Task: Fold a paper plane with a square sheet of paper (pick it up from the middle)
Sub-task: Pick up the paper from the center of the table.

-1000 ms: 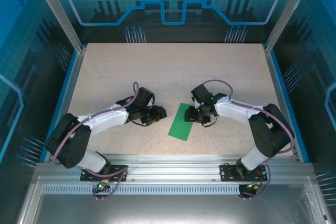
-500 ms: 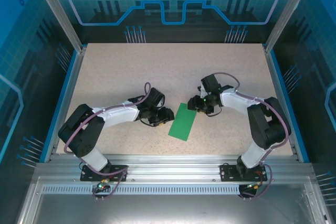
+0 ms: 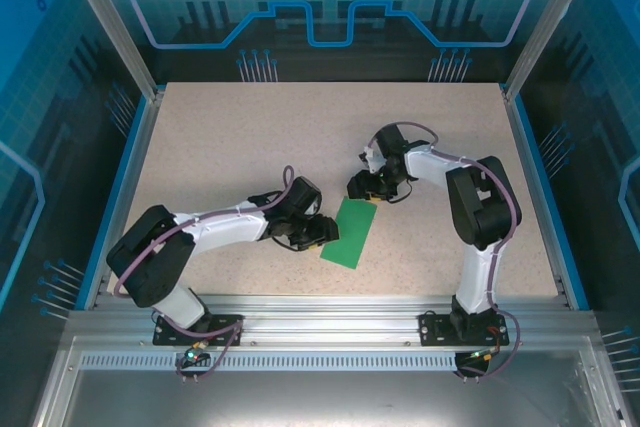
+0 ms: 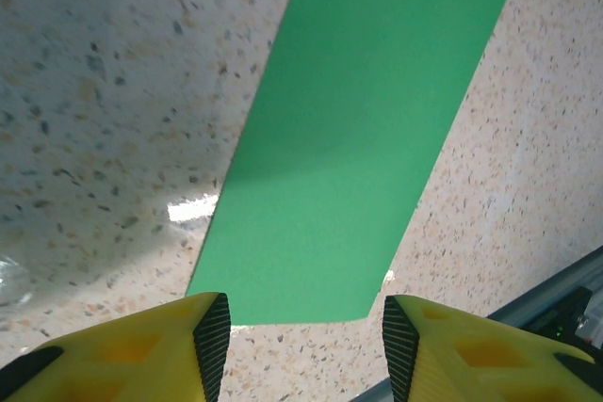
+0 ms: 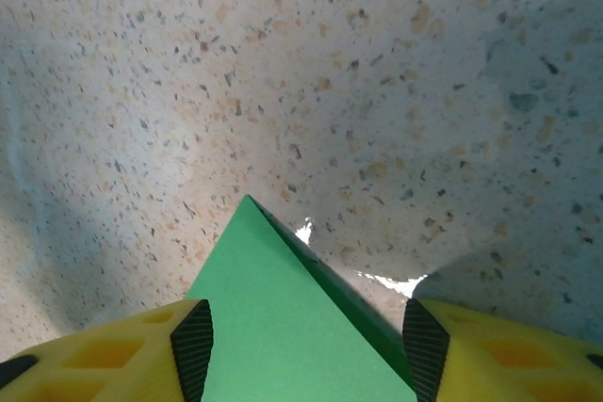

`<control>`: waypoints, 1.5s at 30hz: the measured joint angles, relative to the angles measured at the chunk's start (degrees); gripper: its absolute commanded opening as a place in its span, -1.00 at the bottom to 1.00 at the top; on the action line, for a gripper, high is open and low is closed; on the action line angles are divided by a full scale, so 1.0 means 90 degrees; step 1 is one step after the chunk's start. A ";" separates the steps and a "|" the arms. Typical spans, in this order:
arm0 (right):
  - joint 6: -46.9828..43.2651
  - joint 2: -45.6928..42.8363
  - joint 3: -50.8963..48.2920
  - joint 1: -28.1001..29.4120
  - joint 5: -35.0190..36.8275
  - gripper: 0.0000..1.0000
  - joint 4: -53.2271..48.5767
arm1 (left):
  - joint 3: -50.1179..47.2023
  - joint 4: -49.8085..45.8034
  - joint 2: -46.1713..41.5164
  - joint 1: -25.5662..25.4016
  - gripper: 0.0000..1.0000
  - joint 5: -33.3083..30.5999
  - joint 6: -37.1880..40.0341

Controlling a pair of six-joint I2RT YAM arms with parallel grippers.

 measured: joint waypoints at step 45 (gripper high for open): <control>-0.1025 0.0000 0.0129 -0.0107 -0.0950 -0.16 -0.0865 | 0.0187 -0.0272 -0.0143 -0.0019 0.31 -0.0476 0.0537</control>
